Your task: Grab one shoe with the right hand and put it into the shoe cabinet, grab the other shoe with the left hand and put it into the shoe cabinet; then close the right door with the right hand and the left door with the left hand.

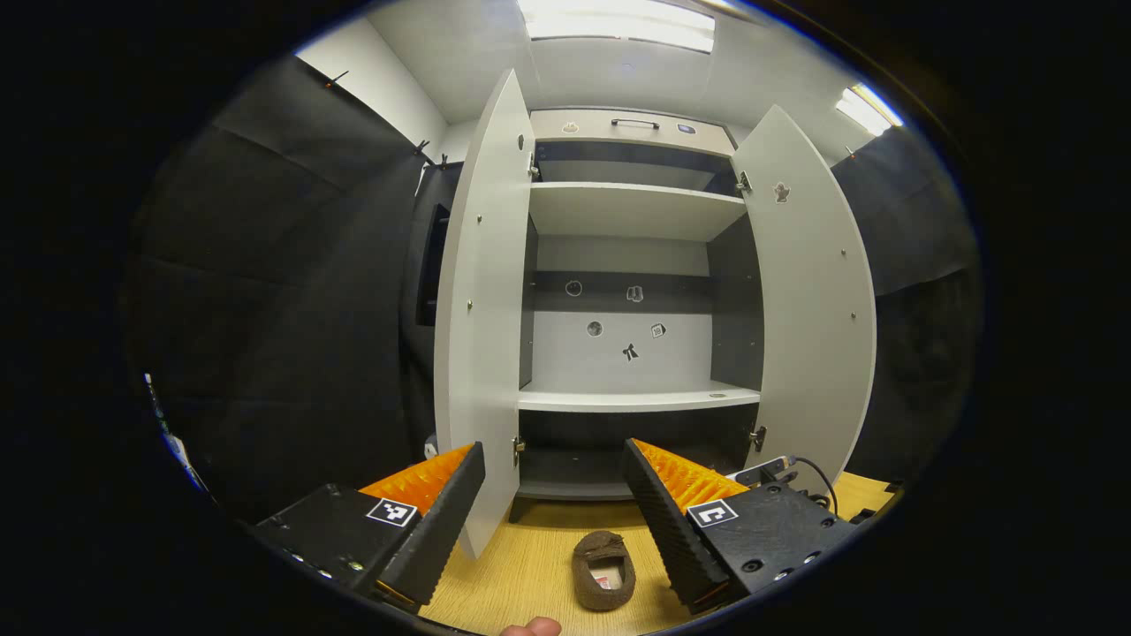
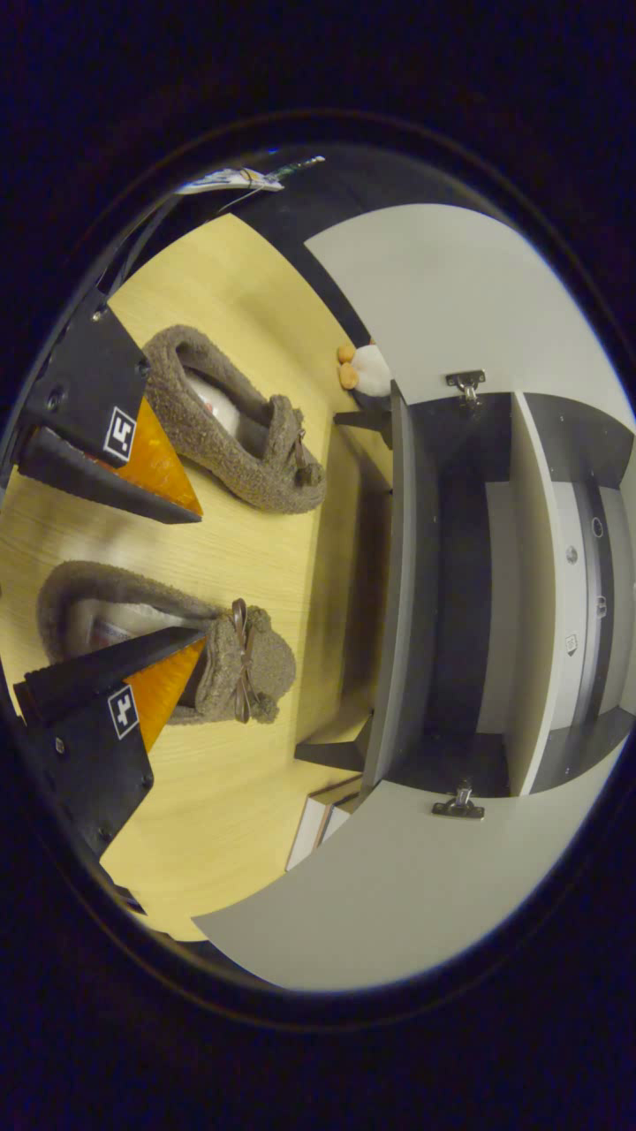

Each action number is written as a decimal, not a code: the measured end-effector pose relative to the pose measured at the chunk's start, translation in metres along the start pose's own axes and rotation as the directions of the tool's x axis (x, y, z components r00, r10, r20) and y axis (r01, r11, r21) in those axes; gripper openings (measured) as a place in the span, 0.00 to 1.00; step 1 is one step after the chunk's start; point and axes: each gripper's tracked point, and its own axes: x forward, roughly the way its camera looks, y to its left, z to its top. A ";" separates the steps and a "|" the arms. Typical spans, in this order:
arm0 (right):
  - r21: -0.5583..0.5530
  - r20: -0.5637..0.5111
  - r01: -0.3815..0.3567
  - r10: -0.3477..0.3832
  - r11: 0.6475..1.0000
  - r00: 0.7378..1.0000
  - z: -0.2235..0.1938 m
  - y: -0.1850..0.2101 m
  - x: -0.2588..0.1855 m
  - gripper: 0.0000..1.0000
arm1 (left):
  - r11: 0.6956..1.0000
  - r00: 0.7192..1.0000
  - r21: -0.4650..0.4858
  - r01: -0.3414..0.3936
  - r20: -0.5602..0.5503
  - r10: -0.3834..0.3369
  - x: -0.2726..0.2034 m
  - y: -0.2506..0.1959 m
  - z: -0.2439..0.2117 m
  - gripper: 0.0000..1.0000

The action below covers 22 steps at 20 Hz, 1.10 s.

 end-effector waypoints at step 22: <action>-0.074 0.316 0.061 -0.035 0.995 0.948 0.095 -0.017 -0.071 0.07 | 0.998 0.999 -0.042 0.045 -0.014 -0.046 0.015 -0.011 -0.015 0.95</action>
